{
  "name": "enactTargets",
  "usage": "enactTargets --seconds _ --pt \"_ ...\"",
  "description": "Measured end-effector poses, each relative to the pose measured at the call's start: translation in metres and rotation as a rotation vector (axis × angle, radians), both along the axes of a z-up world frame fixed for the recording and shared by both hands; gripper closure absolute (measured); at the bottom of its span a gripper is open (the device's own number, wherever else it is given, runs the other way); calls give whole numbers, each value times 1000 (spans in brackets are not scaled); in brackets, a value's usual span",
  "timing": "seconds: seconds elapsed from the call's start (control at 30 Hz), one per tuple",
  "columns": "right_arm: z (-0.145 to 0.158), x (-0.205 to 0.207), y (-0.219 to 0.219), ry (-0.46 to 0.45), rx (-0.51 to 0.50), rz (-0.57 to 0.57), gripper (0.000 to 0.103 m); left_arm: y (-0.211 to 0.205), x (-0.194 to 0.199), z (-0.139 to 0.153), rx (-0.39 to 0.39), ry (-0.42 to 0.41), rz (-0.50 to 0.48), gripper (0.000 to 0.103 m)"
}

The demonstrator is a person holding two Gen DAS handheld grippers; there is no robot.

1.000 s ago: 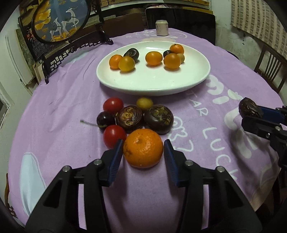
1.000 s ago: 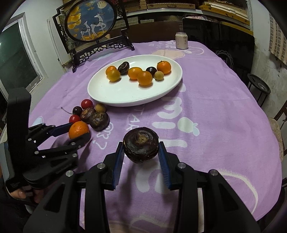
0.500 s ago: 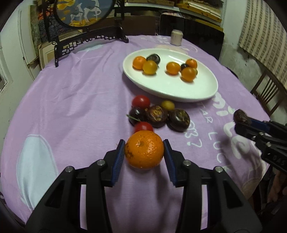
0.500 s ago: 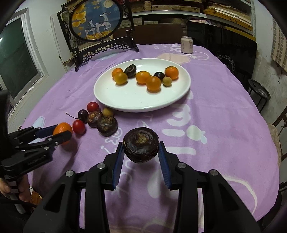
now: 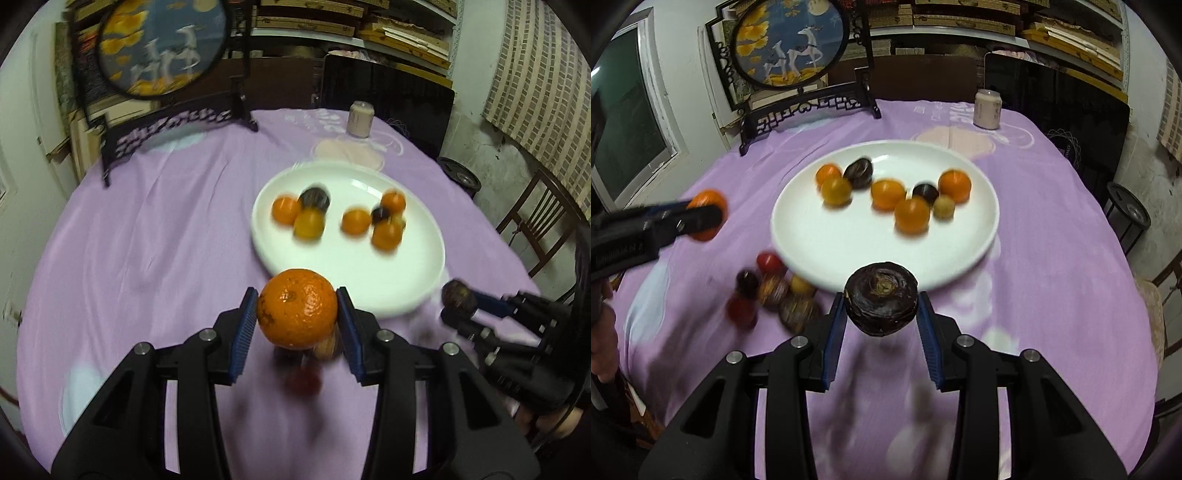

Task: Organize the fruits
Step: 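Place the tangerine on the plate with the left tool while the right tool places the dark plum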

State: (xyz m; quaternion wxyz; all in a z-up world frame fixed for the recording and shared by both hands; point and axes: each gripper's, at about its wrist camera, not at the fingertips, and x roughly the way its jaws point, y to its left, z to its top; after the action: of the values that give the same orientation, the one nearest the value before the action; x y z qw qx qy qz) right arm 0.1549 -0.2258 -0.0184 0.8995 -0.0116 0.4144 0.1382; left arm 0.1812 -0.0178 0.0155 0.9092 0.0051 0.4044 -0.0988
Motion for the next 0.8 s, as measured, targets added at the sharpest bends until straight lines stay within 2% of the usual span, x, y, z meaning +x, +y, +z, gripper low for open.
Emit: enactTargets --seconds 0.13,0.3,0.6,0.63,0.7,0.73,0.8 --pt "3 48 -3 3 -13 -12 64 -32 75 6 -13 48 -38 59" --pt "-8 93 -19 27 -40 -70 65 -66 143 -19 19 125 -35 59" --pt "-23 110 -27 46 -35 -72 63 -89 170 -42 30 163 -58 59" --pt "-23 111 -27 44 -34 -75 60 -91 173 -41 31 165 -58 58" --pt "-21 110 -26 31 -50 -86 42 -89 173 -40 21 169 -56 58" --pt "-19 107 -26 25 -60 -91 42 -87 170 -37 9 168 -60 56" --pt "-12 99 -27 15 -58 -90 42 -84 160 -29 -1 142 -58 38"
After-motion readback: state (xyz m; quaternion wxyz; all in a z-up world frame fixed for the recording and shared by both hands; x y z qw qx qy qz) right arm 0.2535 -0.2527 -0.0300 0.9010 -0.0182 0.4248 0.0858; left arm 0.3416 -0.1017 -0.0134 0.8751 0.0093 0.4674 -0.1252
